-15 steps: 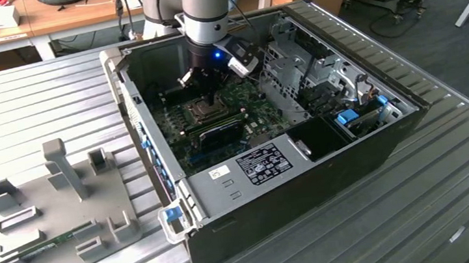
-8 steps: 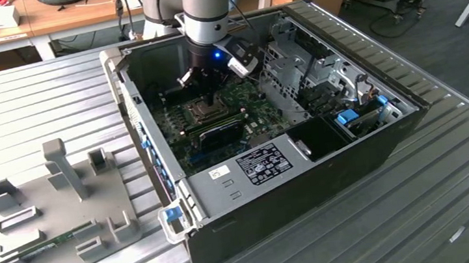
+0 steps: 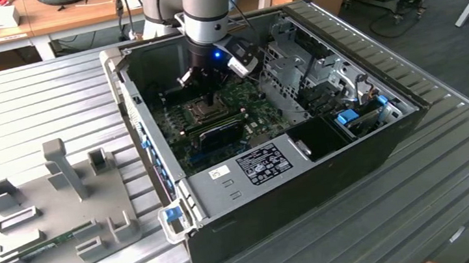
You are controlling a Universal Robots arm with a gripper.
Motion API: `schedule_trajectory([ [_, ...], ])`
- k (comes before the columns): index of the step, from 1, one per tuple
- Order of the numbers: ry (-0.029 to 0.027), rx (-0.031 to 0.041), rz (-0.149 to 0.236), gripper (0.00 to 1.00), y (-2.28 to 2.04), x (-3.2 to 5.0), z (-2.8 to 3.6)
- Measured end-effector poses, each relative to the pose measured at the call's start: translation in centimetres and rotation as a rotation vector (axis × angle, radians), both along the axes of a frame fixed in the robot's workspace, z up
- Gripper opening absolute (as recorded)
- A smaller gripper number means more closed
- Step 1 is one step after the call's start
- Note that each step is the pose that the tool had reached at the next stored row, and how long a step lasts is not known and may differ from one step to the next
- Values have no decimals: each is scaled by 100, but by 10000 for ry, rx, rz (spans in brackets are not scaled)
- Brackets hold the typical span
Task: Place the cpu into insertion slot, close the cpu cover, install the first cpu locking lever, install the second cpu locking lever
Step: 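Install the second cpu locking lever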
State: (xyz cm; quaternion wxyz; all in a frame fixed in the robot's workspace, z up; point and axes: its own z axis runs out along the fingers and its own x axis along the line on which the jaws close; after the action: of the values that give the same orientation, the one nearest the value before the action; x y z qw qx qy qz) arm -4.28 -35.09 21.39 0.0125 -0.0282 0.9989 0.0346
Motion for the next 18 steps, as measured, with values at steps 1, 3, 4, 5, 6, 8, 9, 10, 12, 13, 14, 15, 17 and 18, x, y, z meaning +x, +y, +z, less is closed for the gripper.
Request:
schedule_trajectory([
  [1, 1, -1, 0, 10, 0, 0, 0],
  [3, 1, -2, 0, 10, 0, 0, 1],
  [4, 3, -5, 0, 10, 0, 0, 5],
  [5, 3, -5, 0, 10, -1, 0, 11],
  [6, 2, -4, 0, 10, -1, 0, 18],
  [8, 2, -2, -1, 10, 0, 0, 34],
  [9, 1, -1, 0, 10, 0, 0, 40],
  [10, 2, -1, 0, 10, 0, 0, 45],
  [12, 0, 1, 0, 10, 0, 0, 47],
  [13, 0, 2, 0, 10, 1, 0, 47],
  [14, 0, 1, 0, 10, 0, 0, 48],
  [15, 2, -1, 0, 10, 0, 0, 49],
  [17, 2, -1, -3, 10, 0, 0, 49],
  [18, 3, -2, -34, 10, 0, 0, 49],
])
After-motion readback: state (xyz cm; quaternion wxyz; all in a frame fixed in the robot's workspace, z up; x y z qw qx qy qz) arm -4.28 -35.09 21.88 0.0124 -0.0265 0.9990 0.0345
